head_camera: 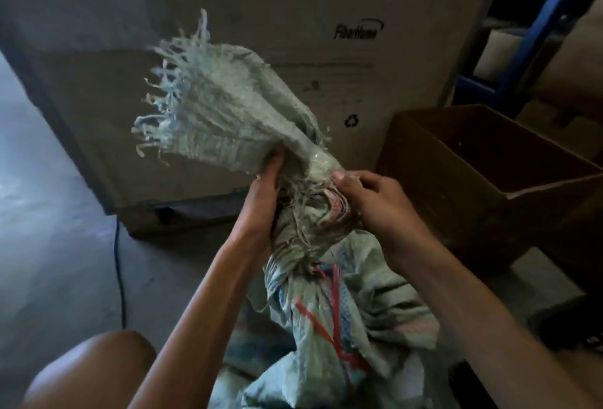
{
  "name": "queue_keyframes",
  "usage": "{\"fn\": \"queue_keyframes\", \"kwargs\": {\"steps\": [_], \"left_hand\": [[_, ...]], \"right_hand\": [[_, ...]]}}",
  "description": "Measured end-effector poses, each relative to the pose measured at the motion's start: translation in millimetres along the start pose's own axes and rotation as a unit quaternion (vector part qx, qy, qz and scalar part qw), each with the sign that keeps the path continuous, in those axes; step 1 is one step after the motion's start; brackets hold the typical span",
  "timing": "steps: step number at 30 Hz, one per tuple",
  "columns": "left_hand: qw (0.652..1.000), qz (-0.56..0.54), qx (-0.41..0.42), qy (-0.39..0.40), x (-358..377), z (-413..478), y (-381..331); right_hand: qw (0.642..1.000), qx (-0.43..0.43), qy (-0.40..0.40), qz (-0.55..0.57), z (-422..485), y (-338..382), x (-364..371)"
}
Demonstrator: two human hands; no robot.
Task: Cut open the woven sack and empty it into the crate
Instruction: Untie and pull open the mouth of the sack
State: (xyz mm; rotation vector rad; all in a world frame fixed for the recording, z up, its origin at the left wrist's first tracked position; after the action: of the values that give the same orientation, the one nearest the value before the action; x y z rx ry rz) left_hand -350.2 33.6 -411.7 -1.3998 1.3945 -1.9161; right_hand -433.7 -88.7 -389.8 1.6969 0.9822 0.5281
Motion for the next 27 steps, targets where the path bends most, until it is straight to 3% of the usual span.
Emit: {"fn": "queue_keyframes", "kwargs": {"steps": [4, 8, 11, 14, 17, 20, 22, 27], "left_hand": [[0.994, 0.096, 0.045, 0.027, -0.1, 0.2, -5.2], [0.977, 0.203, 0.044, 0.052, -9.0, 2.0, -4.3], [0.960, 0.273, 0.054, 0.030, -7.2, -1.0, -1.4], [0.937, 0.342, 0.026, 0.070, -3.5, -11.4, -2.4], [0.933, 0.348, 0.013, 0.092, -6.2, -17.7, 2.9], [0.941, 0.334, 0.047, -0.002, -6.3, -11.7, 10.8], [0.947, 0.307, 0.068, -0.068, -5.9, -8.5, 12.7], [0.950, 0.263, 0.079, -0.146, -8.2, -11.0, 18.5]], "right_hand": [[0.985, 0.006, -0.030, 0.170, 11.2, 2.3, -6.2], [0.924, 0.088, -0.002, 0.373, 31.2, -3.5, -18.5], [0.906, 0.102, 0.023, 0.410, 42.8, -16.0, -20.9], [0.918, 0.112, 0.042, 0.379, 45.5, -26.7, -24.1], [0.959, 0.098, 0.011, 0.267, 40.3, -36.3, -22.0], [0.997, 0.001, -0.036, 0.072, 26.9, -35.2, -14.1], [0.991, -0.082, -0.091, -0.054, 21.6, -33.9, -16.6], [0.976, -0.171, -0.076, -0.108, 0.6, -29.5, -15.0]]}}
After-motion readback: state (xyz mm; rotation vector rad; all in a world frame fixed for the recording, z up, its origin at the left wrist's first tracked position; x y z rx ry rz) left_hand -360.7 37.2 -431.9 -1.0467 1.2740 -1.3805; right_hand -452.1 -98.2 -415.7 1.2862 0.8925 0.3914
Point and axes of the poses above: each hand's wrist, its own z-axis towards the middle knuckle, its own x-axis out of the palm, y = z × x, the point moved 1 cm from there along z, towards the middle knuckle, and after that the axes turned 13 degrees about x, right-handed, at the moved point
